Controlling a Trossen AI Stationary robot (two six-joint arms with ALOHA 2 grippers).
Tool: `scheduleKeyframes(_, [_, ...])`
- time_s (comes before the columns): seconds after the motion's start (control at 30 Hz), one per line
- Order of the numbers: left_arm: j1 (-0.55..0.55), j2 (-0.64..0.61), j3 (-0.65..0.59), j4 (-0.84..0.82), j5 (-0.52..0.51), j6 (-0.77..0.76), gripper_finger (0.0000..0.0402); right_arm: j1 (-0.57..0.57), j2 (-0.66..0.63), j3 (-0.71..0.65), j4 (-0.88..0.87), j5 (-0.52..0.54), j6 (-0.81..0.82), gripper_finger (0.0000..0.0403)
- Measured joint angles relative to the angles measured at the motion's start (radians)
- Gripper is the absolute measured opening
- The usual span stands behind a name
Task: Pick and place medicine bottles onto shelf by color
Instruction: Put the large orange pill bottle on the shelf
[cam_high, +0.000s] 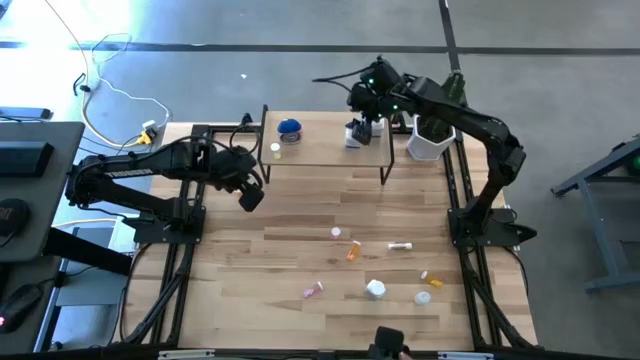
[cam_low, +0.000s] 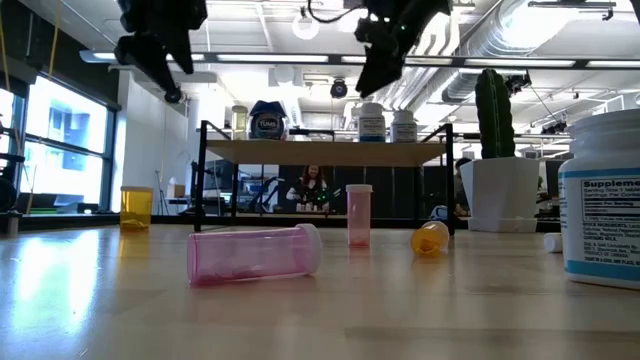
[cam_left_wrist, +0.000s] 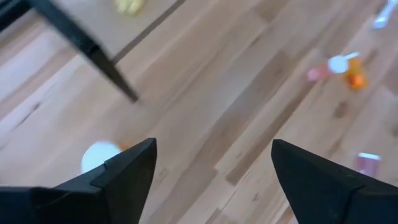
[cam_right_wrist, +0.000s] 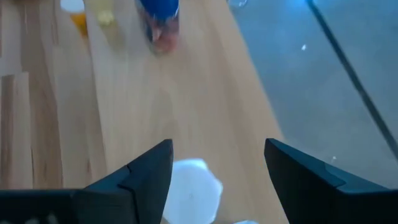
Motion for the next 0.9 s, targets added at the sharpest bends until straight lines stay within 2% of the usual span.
scheduleKeyframes(0.13, [0.0, 0.0, 0.0, -0.096, -0.017, -0.065, 0.031, -0.001, 0.0, 0.062, -0.002, 0.001, -0.005, 0.0245])
scheduleKeyframes(0.27, [0.0, 0.0, 0.0, -0.207, -0.057, -0.192, 0.031, -0.001, 0.0, 0.109, -0.009, 0.003, -0.007, 0.0245])
scheduleKeyframes(0.47, [0.0, 0.0, 0.0, -0.262, -0.164, -0.344, 0.031, -0.001, 0.0, 0.143, -0.018, 0.003, 0.001, 0.0245])
scheduleKeyframes(0.53, [0.0, 0.0, -0.011, -0.254, -0.198, -0.38, 0.031, -0.001, 0.0, 0.145, -0.024, 0.003, 0.001, 0.0245])
scheduleKeyframes(0.7, [-0.001, 0.0, -0.128, -0.242, -0.203, -0.458, 0.031, -0.001, 0.0, 0.145, -0.045, 0.008, 0.001, 0.0245])
scheduleKeyframes(0.9, [0.017, 0.0, -0.262, -0.093, -0.21, -0.465, 0.031, 0.0, 0.0, 0.145, -0.048, 0.055, 0.002, 0.0245])
